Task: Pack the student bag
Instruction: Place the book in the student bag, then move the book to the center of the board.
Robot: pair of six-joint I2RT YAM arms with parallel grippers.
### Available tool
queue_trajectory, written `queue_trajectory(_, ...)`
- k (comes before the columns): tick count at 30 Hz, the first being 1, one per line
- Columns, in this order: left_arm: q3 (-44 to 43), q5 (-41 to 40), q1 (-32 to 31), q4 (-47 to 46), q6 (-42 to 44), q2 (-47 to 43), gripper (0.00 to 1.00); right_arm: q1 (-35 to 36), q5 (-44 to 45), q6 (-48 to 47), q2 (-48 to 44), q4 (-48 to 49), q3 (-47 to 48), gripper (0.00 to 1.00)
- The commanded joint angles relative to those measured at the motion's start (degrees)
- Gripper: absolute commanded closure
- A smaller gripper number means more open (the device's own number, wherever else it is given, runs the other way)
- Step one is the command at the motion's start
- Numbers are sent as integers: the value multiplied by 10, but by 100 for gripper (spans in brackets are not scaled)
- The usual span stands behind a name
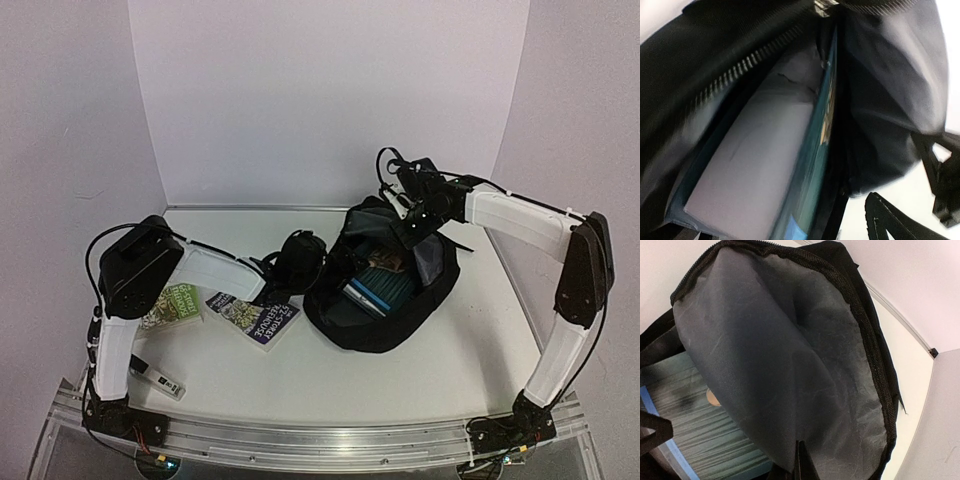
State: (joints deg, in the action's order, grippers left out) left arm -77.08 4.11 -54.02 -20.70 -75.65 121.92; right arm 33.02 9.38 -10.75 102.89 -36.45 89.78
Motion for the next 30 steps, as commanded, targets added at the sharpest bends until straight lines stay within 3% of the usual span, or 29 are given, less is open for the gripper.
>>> queue_trajectory(1,-57,-55,-16,163,57,-74,0,-4,4,14,11,35,28,100)
queue_trajectory(12,-16,-116,-21,299,120,-192,0,-35,7,-4,21,43,-2,100)
queue_trajectory(19,76,-168,-10,369,114,-280,0,-70,15,-39,0,44,-12,100)
queue_trajectory(22,126,-148,11,389,98,-318,0,-80,8,-51,2,44,-6,99)
queue_trajectory(24,172,-126,34,394,74,-346,0,-81,-18,-55,2,38,-6,90)
queue_trajectory(30,258,-179,39,451,13,-421,0,-79,-129,-33,-11,-14,6,38)
